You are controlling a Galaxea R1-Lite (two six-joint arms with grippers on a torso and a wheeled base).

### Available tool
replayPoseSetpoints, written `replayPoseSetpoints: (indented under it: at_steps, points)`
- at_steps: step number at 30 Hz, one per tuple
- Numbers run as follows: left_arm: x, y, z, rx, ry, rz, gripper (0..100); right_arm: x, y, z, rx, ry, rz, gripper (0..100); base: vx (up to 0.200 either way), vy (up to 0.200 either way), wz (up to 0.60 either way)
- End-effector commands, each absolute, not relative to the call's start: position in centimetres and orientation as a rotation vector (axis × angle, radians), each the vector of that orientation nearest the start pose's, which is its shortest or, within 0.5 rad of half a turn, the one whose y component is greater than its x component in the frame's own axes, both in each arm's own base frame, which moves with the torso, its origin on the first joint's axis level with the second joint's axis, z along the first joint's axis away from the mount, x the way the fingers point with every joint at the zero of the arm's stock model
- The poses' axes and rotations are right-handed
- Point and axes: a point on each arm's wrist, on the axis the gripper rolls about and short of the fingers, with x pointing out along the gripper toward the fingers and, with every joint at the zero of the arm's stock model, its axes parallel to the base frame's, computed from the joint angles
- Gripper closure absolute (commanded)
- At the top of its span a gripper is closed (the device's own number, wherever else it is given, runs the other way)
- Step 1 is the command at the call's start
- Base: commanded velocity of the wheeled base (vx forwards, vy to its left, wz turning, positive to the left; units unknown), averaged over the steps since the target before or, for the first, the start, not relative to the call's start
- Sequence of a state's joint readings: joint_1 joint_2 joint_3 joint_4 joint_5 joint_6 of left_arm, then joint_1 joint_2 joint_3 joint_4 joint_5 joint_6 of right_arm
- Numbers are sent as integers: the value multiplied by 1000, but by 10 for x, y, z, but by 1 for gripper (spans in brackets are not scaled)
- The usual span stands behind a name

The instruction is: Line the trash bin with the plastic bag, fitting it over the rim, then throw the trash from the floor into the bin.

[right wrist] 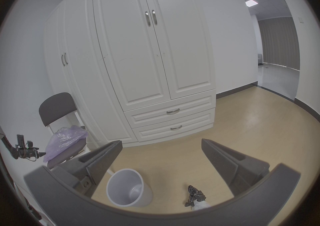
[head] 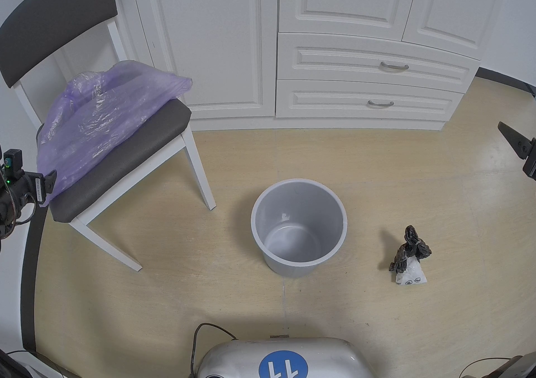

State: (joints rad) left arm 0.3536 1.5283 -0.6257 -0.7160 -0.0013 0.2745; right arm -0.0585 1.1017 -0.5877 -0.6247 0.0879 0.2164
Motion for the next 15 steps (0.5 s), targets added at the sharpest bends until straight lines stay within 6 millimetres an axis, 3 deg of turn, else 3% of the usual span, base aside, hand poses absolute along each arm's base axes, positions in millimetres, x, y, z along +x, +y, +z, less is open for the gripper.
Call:
replayPoseSetpoints:
  at_steps: [1,15]
  points:
    - [234,86,182,234,263,321,0,154,-7,258,207,-108,56,0,0,0,0]
    - [219,81,170,298,315,302,0,151,-5,253,204,-88,85,0,0,0,0]
